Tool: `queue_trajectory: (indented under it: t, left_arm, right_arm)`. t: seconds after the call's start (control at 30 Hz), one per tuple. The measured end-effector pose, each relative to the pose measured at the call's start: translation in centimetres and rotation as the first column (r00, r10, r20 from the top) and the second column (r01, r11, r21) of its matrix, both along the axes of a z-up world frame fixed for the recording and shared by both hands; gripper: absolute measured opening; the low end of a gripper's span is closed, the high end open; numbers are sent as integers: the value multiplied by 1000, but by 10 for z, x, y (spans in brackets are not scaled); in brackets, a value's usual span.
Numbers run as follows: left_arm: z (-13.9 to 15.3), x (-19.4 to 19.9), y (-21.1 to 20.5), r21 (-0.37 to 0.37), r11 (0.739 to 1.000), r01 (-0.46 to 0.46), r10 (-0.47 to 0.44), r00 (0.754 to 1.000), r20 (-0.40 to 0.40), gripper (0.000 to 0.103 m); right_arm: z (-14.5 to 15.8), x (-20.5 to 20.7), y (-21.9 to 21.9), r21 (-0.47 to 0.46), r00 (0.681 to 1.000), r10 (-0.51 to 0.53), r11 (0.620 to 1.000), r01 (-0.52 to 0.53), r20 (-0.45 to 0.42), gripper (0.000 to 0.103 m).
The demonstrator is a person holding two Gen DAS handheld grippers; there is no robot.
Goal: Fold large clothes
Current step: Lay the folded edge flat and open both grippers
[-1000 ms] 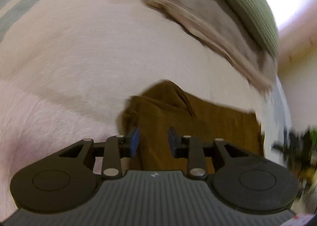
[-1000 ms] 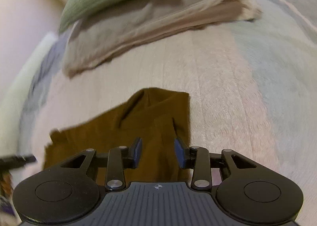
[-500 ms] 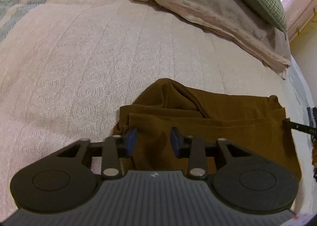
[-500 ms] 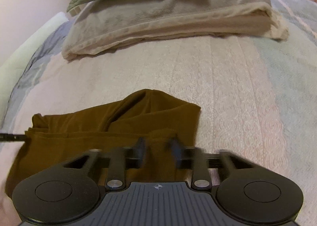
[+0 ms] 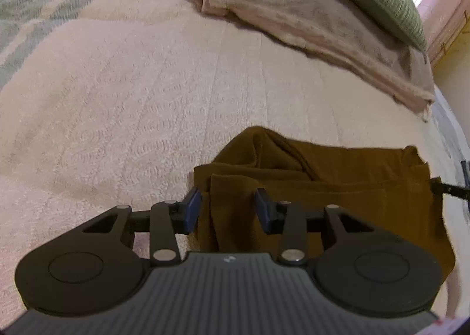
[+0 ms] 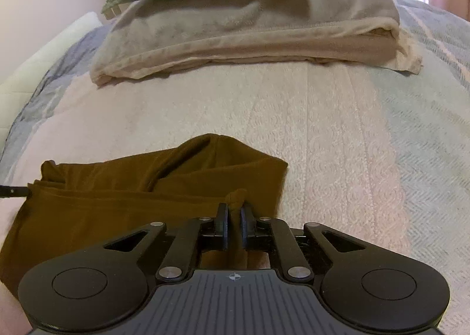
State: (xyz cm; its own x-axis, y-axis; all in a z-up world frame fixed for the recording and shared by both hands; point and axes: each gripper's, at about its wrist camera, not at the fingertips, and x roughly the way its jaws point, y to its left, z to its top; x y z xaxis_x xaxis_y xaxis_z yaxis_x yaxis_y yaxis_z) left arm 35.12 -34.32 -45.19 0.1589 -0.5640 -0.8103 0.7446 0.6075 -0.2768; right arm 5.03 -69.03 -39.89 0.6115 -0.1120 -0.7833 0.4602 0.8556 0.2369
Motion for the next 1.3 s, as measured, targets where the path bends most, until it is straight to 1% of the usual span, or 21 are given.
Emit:
queue_trajectory:
  t: [0.03,0.07,0.1,0.17,0.23,0.33,0.37,0.4,0.43,0.5,0.57,0.6,0.63,0.67,0.73,0.83,0.9,1.0,1.2,1.23,1.3]
  left_arm:
    - [-3,0,-2,8,1000,9,-9,1000,5,33]
    - [-4,-1,-4,18,1000,12,-12,1000,24,23]
    - [-4,-2,-5,21,1000,17,-18,999,43,9]
    - [2,-6,-3,11,1000,21,-22,997,80,4]
    - [13,-10,2,-10,1000,30,-28,993,114,3]
    - [25,-23,4,0,995,95,-93,976,197,7]
    - [23,-25,1,23,994,109,-112,972,208,16]
    - [20,-24,-1,33,993,113,-117,972,205,29]
    - [15,-21,-3,42,993,114,-120,974,194,31]
    - [7,-15,-8,48,993,112,-119,979,166,30]
    - [3,-11,-11,38,994,101,-106,980,166,30]
    - [3,-10,-12,36,994,103,-108,980,169,25]
    - [3,-10,-13,35,994,106,-110,978,177,16]
    - [3,-10,-14,32,993,110,-114,976,185,2]
    - [8,-10,-13,22,993,114,-117,974,193,2]
    - [25,-15,-6,-17,992,125,-117,964,237,2]
    - [38,-16,-4,-54,992,112,-93,959,269,2]
    - [44,-7,-8,-80,994,72,-46,958,285,2]
    - [30,4,-35,-54,997,47,-28,949,314,2]
    - [25,5,-40,-46,998,39,-23,949,314,2]
    - [11,9,-48,0,999,34,-33,953,302,5]
  right_arm:
    - [-2,0,0,2,1000,-3,1000,3,-2,4]
    - [-3,-1,0,6,1000,-1,1000,1,9,4]
    - [-1,-3,0,12,999,-3,1000,3,35,2]
    - [11,-7,3,-10,997,14,1000,-13,73,2]
    - [27,-11,9,-59,993,46,997,-40,104,1]
    - [38,-12,13,-57,990,68,996,-62,125,1]
    - [37,-10,13,-59,990,74,996,-67,119,1]
    - [33,-6,13,-59,991,76,996,-70,107,1]
    - [30,-3,13,-58,993,75,996,-69,95,1]
    - [23,3,13,-52,994,69,997,-64,87,2]
    - [18,4,12,-50,994,59,997,-55,91,2]
    - [17,4,11,-50,994,53,998,-48,90,2]
    - [17,4,11,-50,995,49,998,-45,91,2]
    - [17,4,11,-56,995,44,998,-39,87,2]
    - [21,2,12,-86,995,44,996,-37,86,1]
    - [36,0,15,-144,992,56,989,-38,117,1]
    - [44,1,12,-166,989,52,986,-28,139,1]
    - [46,10,4,-179,989,33,984,-6,147,1]
    - [26,35,-7,-185,993,15,983,8,121,1]
    - [20,39,-9,-179,994,10,984,9,106,1]
    - [3,48,-13,-124,1000,2,992,1,27,2]
